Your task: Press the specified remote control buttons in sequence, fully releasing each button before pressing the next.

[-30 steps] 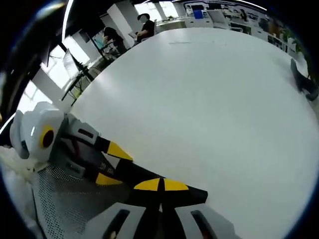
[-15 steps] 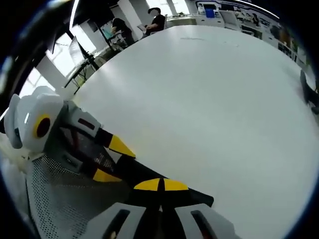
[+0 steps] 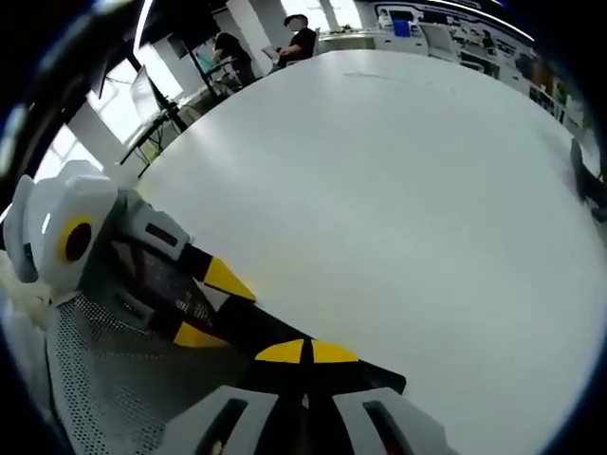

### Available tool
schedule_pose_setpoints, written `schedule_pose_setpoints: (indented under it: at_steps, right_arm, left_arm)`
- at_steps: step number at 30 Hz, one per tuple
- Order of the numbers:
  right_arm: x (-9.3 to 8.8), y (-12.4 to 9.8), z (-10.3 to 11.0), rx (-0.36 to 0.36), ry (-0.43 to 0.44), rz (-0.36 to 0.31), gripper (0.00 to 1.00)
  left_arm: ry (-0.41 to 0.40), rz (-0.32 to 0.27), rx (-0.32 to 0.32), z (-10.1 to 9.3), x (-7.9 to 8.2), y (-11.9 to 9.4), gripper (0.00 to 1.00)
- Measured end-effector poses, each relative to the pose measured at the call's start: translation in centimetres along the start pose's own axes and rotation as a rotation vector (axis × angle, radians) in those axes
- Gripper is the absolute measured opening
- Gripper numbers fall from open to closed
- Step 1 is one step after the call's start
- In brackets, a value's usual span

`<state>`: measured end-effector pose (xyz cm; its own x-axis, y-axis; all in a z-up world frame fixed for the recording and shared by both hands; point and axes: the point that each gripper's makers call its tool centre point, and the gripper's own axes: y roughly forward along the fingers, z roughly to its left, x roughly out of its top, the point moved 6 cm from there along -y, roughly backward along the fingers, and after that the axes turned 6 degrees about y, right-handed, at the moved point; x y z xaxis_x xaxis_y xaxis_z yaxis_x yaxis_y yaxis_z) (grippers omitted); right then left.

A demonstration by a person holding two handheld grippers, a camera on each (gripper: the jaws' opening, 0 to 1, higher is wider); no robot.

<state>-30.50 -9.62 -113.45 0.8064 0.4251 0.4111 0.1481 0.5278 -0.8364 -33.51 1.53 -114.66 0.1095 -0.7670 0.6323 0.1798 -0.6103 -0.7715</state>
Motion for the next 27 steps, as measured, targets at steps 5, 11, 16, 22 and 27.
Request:
schedule_pose_setpoints:
  at_steps: [5, 11, 16, 22, 27]
  right_arm:
    - [0.1, -0.1, -0.2, 0.021, 0.044, -0.003, 0.0]
    - [0.1, -0.4, -0.2, -0.03, -0.011, 0.001, 0.0]
    - [0.4, -1.1, -0.6, -0.016, 0.041, -0.036, 0.0]
    - [0.2, -1.1, -0.2, 0.004, 0.051, -0.023, 0.0]
    - [-0.2, -0.8, 0.3, 0.018, 0.035, 0.012, 0.0]
  left_arm:
    - [0.006, 0.002, 0.004, 0.0, 0.0, 0.0, 0.24]
    - [0.021, 0.007, 0.016, 0.2, 0.0, 0.1, 0.24]
    - [0.014, 0.011, 0.017, 0.3, -0.1, 0.2, 0.24]
    - [-0.027, 0.012, 0.022, 0.5, -0.1, 0.0, 0.25]
    - [-0.022, 0.012, 0.035, 0.7, -0.1, 0.0, 0.25]
